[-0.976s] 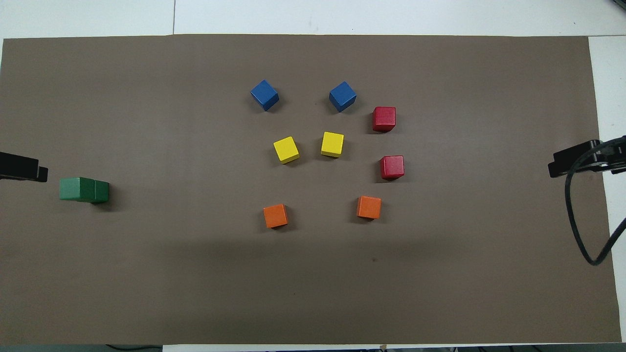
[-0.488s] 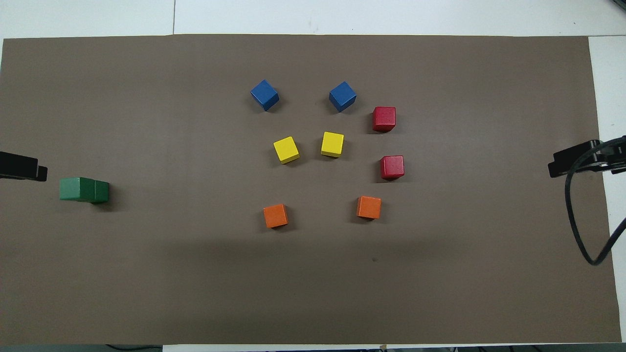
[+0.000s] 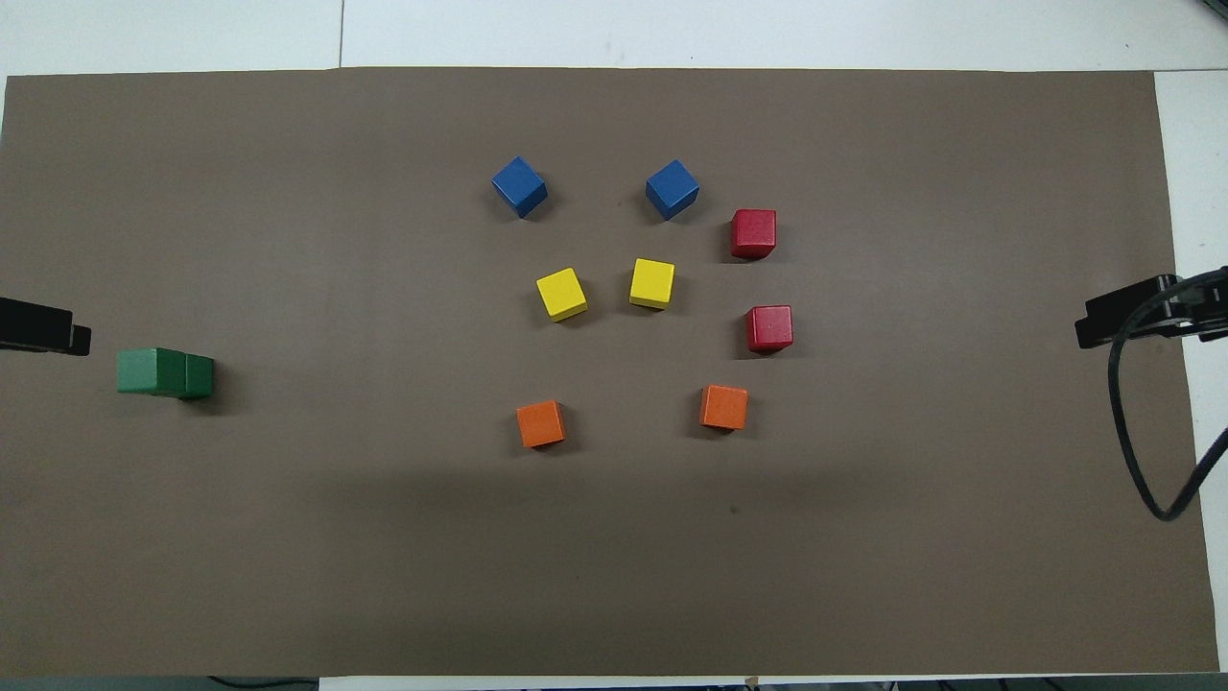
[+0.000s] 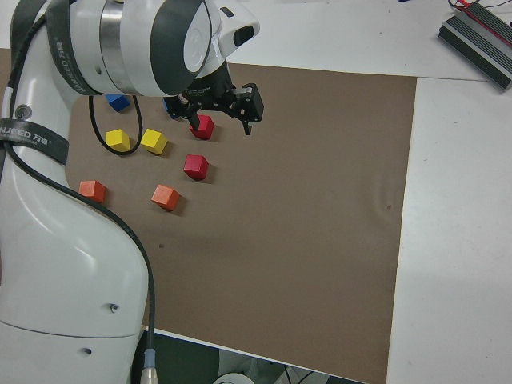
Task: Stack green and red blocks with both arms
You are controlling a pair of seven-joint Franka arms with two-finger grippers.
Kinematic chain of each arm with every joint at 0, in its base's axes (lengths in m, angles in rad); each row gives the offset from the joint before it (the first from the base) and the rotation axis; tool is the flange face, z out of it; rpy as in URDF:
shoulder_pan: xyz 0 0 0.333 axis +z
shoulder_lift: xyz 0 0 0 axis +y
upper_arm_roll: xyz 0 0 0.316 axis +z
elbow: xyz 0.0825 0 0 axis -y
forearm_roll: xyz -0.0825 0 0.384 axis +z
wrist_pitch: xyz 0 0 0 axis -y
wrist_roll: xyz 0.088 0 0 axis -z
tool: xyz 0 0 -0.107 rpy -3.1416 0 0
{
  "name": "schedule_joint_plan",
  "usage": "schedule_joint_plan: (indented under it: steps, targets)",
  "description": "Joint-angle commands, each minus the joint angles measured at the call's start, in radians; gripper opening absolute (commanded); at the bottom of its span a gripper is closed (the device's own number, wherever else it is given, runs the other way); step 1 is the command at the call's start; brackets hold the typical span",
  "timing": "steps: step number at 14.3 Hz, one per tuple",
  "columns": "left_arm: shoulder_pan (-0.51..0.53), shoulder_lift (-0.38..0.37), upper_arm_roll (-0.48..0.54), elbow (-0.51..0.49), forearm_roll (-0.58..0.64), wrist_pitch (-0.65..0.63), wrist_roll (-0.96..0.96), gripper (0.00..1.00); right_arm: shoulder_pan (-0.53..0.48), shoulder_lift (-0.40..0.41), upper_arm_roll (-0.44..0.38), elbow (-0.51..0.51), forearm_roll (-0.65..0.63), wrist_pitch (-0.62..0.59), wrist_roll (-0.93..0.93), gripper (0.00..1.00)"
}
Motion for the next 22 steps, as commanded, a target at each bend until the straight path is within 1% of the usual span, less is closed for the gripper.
schedule_joint_plan:
  steps: [1,11,13,15,19,22]
  targets:
    - [0.001,-0.020,-0.001,-0.027,0.013,0.019,-0.008,1.00,-0.007,-0.014,0.002,-0.020,0.013,0.011,-0.008,1.00]
    - [0.002,-0.034,0.002,-0.028,0.012,0.019,-0.008,1.00,-0.007,-0.013,0.002,-0.018,0.013,0.011,-0.008,1.00]
    - [0.018,-0.040,0.008,-0.028,0.012,0.014,-0.009,1.00,-0.007,-0.014,0.002,-0.018,0.013,0.011,-0.008,1.00]
    - [0.039,-0.054,0.008,-0.034,0.012,0.004,-0.011,1.00,-0.007,-0.014,0.002,-0.018,0.013,0.011,-0.008,1.00]
    - [0.035,-0.074,0.005,-0.034,0.012,0.004,-0.011,1.00,-0.007,-0.013,0.002,-0.018,0.013,0.011,-0.008,1.00]
    - [0.033,-0.121,0.005,-0.034,0.012,0.004,-0.011,1.00,-0.007,-0.013,0.002,-0.018,0.013,0.011,-0.008,1.00]
